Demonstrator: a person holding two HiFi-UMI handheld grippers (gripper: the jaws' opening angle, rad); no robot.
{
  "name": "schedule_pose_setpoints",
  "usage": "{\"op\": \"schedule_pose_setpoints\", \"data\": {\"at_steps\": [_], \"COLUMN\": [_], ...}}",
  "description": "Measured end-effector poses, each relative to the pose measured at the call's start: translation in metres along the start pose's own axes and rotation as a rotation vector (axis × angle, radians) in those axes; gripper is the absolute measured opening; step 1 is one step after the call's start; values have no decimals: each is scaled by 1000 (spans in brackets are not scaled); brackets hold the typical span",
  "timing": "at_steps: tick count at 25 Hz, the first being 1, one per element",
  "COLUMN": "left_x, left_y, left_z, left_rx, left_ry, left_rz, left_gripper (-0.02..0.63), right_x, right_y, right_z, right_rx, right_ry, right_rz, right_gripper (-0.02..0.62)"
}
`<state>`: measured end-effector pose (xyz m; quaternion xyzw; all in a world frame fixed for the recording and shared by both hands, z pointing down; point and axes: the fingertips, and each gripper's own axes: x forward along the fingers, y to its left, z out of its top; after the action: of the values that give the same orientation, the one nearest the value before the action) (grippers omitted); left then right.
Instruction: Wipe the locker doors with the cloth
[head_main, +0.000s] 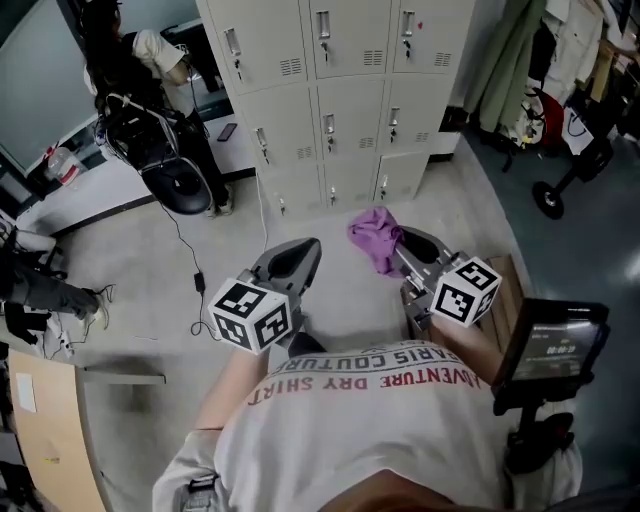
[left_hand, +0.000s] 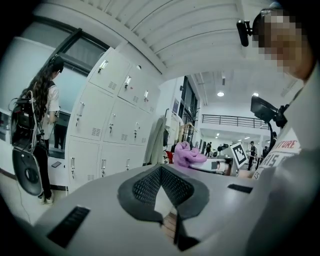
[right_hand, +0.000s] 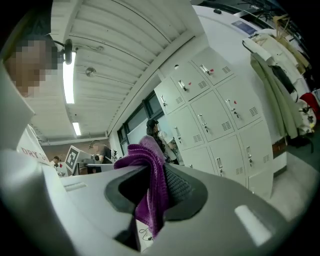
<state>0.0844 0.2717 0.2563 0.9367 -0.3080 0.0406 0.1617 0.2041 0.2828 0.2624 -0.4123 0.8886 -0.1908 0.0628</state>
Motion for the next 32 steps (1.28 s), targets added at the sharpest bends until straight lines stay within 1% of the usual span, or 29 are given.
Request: {"op": "schedule_pose_setpoints", "data": {"at_steps": [5,8,14,20,32], "left_x": [-22,-36,-46,-53,-48], "left_y": [-66,-91,-107,-119,-131], "left_z": [4,3,8,9,12], "left_rx": [25,45,54,68,85], "left_ry": [-2,-11,-21,-22,-10], "left_rz": [26,37,35,29,8], "left_gripper": [2,2,2,2,2], "right_x": [-60,-84,-94,-102,-116], "right_y": [33,46,60,65,59], "right_z": [15,17,17,15,19], "right_rx": [-29,-35,-57,-87,-61], "right_ry": [-20,-37,-15,-12,-27], "right_rz": [22,24,24,-16,-46], "right_gripper": [72,72,72,71,71]}}
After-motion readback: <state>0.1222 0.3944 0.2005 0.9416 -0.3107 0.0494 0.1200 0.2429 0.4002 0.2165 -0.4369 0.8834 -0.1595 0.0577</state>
